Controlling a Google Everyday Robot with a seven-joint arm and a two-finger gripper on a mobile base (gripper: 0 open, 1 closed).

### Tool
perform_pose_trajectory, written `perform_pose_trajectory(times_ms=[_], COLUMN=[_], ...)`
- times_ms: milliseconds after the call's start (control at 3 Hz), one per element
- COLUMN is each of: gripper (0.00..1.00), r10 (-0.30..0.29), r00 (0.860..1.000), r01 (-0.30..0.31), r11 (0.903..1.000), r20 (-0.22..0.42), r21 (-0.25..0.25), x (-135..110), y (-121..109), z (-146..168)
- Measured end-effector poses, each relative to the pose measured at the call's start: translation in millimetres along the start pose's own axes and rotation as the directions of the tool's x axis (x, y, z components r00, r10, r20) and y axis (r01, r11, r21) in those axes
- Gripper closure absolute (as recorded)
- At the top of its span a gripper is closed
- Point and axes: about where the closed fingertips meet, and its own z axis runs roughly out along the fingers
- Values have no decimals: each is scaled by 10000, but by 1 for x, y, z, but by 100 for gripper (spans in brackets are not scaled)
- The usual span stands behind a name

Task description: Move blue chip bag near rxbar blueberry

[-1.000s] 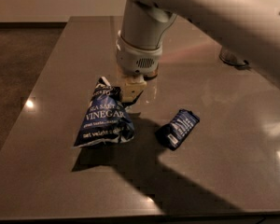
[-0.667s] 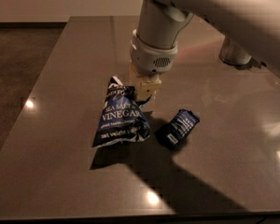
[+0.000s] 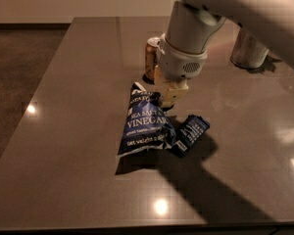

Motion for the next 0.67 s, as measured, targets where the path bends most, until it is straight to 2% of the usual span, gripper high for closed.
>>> perform_pose_trajectory(times_ms=[667], gripper=[12], r10=[-39], r00=[10000], r01=[39], r11=[9999], r20=[15], r21=[121], x=[-3], y=[-3], z=[0])
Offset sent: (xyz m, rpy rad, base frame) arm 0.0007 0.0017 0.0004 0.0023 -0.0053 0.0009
